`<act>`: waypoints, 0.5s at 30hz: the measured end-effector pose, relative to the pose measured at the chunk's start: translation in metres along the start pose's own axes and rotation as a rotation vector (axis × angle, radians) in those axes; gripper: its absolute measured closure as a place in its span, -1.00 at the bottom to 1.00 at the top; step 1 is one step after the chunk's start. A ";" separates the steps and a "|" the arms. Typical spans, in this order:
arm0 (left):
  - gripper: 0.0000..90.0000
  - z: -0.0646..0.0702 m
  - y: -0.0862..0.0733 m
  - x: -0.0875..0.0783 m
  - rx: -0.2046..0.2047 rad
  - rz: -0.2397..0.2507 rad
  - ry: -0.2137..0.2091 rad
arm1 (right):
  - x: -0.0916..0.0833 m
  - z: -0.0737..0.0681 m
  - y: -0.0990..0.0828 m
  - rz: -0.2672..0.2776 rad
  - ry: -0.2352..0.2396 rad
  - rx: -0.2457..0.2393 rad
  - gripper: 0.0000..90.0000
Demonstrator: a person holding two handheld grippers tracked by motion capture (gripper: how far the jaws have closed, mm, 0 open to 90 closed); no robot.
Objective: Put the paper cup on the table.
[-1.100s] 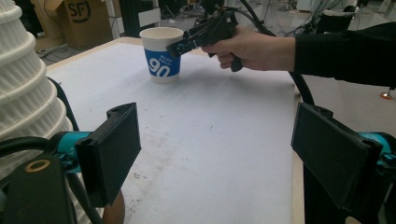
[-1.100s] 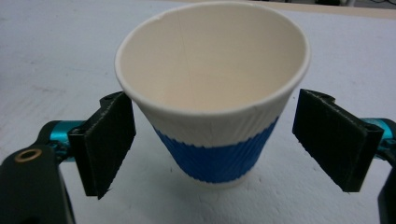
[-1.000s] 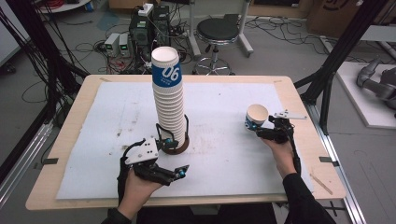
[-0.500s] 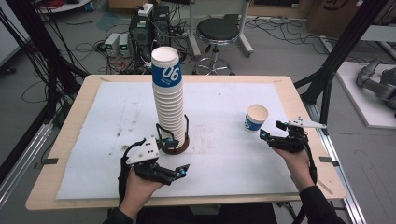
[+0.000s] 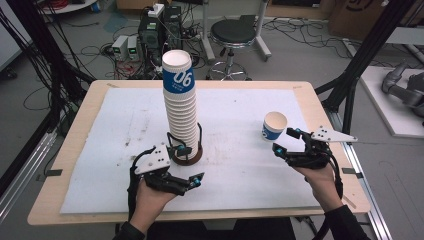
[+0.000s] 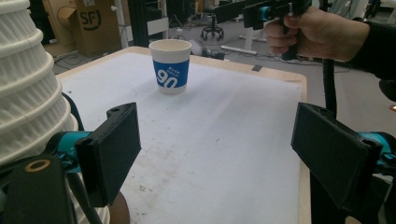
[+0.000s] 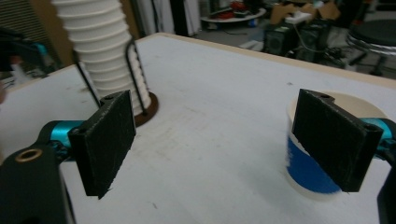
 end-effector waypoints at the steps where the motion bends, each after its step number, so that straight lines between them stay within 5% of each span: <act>1: -0.65 0.000 0.001 0.000 0.001 0.004 -0.005 | 0.000 -0.004 0.002 0.002 0.014 -0.018 -0.69; 12: -0.65 0.005 0.005 -0.006 0.011 0.024 -0.029 | -0.004 -0.046 0.015 0.043 0.235 -0.157 -0.69; 15: -0.65 0.006 0.005 -0.008 0.013 0.025 -0.029 | -0.003 -0.051 0.018 0.050 0.262 -0.169 -0.69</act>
Point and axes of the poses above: each handheld gripper's, and its own axes: x roughly forward along the jaws, y roughly out of its top, z roughly to its right, the point moved 7 cm from there along x, roughly forward along the jaws, and after that the axes turned 14 degrees about -z, right-handed, at the moved point
